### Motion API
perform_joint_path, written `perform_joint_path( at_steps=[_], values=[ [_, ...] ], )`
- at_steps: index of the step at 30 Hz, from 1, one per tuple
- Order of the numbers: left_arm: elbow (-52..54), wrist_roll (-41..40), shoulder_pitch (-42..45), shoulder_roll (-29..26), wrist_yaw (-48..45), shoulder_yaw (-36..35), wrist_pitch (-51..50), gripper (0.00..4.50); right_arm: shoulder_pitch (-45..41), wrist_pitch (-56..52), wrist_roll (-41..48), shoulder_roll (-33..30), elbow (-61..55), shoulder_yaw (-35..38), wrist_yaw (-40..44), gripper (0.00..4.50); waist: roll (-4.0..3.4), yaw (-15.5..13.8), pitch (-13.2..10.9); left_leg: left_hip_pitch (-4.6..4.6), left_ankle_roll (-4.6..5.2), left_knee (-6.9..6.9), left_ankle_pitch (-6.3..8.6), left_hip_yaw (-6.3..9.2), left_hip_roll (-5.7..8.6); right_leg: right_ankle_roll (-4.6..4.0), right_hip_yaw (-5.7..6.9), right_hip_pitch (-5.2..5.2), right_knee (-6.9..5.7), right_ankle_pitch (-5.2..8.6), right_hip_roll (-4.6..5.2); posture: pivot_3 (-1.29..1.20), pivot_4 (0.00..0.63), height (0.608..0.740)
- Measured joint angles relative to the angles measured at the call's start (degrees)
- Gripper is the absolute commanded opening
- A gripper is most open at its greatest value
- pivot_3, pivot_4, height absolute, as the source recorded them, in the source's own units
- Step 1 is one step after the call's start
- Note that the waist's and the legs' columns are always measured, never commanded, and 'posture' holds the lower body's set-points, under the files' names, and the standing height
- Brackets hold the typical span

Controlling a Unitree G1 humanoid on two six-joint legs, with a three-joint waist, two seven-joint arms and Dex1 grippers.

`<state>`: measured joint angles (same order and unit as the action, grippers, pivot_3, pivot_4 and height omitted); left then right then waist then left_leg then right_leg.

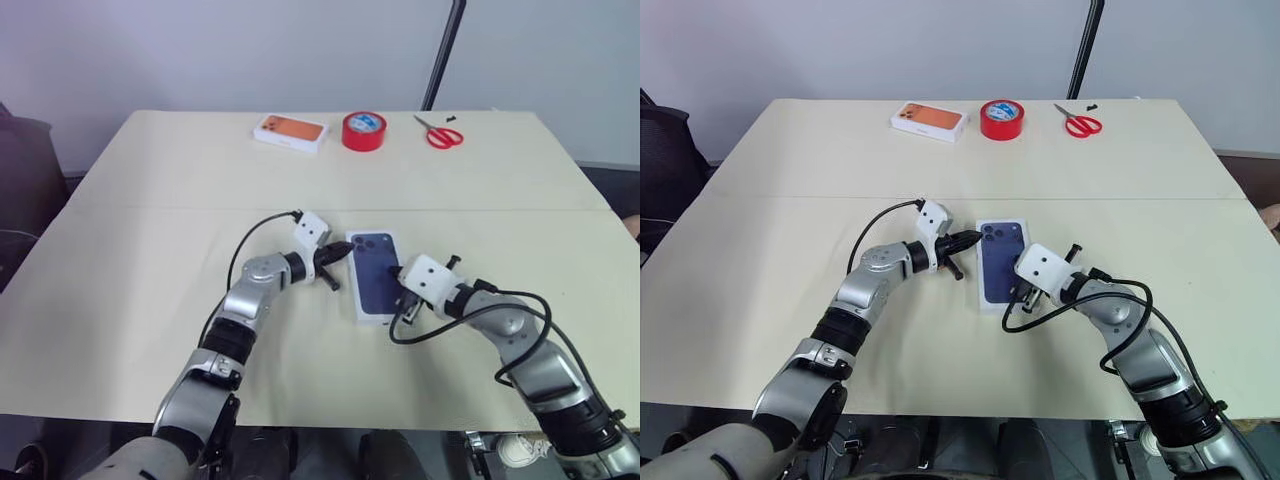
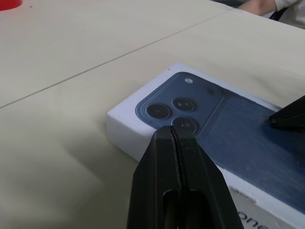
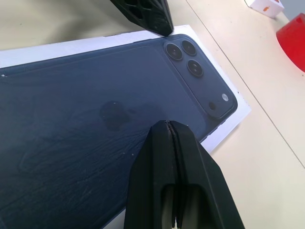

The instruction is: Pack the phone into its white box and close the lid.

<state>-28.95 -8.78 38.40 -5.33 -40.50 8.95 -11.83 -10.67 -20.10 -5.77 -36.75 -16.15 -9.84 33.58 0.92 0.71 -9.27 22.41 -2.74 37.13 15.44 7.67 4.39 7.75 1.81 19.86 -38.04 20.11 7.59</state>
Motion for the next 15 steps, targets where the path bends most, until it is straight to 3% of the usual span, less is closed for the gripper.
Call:
perform_joint_path(
  at_steps=[4,5,7,13,14,15],
  values=[
    [0.0,-0.6,0.1,0.0,-0.2,-0.7,-1.1,0.0,0.3,-3.5,2.9,3.8,-0.6,2.3,-0.5,0.04,0.03,0.1,0.1,-0.03,-0.01,0.0,0.0,0.02,-0.02,0.0,0.02,-0.01,-0.02,0.0,-0.02,0.0,0.15,0.74],
    [0.0,-1.5,0.2,0.3,-0.5,-1.4,-2.6,0.26,0.4,-4.6,4.2,4.7,-0.7,3.2,-0.5,0.28,0.03,0.1,0.1,-0.03,0.0,0.0,0.0,0.02,-0.04,0.0,0.01,-0.01,-0.03,0.0,-0.01,0.0,0.15,0.74],
    [0.1,-3.1,0.4,0.9,-0.5,-2.8,-4.9,0.89,0.3,-7.0,7.4,6.6,-1.0,5.7,-0.3,0.9,0.03,0.1,0.1,-0.02,-0.01,0.0,0.0,0.03,-0.06,0.0,0.01,0.0,-0.03,0.0,-0.01,0.0,0.15,0.74],
    [4.9,-6.1,-0.6,-2.9,-3.6,-4.3,-8.6,3.89,-1.6,-9.1,15.8,8.7,-3.0,11.5,0.5,3.95,-0.01,0.7,0.0,0.11,-0.02,-0.05,-0.01,-0.03,-0.12,0.0,-0.06,0.28,-0.16,0.0,-0.04,0.0,0.15,0.74],
    [6.6,-7.0,-1.2,-4.3,-4.8,-4.8,-8.8,3.95,-1.8,-8.9,16.3,8.3,-3.5,12.3,0.9,4.47,-0.01,0.6,0.0,0.11,-0.02,-0.07,-0.01,-0.03,-0.14,0.0,-0.06,0.29,-0.14,0.0,-0.05,0.0,0.15,0.74],
    [9.0,-8.0,-2.3,-6.0,-5.8,-6.0,-8.8,3.95,-1.3,-8.5,16.9,7.4,-4.1,12.8,1.6,4.47,-0.02,0.6,0.0,0.11,-0.02,-0.11,-0.01,-0.03,-0.16,0.0,-0.07,0.3,-0.12,0.0,-0.05,0.0,0.15,0.74]
  ],
)
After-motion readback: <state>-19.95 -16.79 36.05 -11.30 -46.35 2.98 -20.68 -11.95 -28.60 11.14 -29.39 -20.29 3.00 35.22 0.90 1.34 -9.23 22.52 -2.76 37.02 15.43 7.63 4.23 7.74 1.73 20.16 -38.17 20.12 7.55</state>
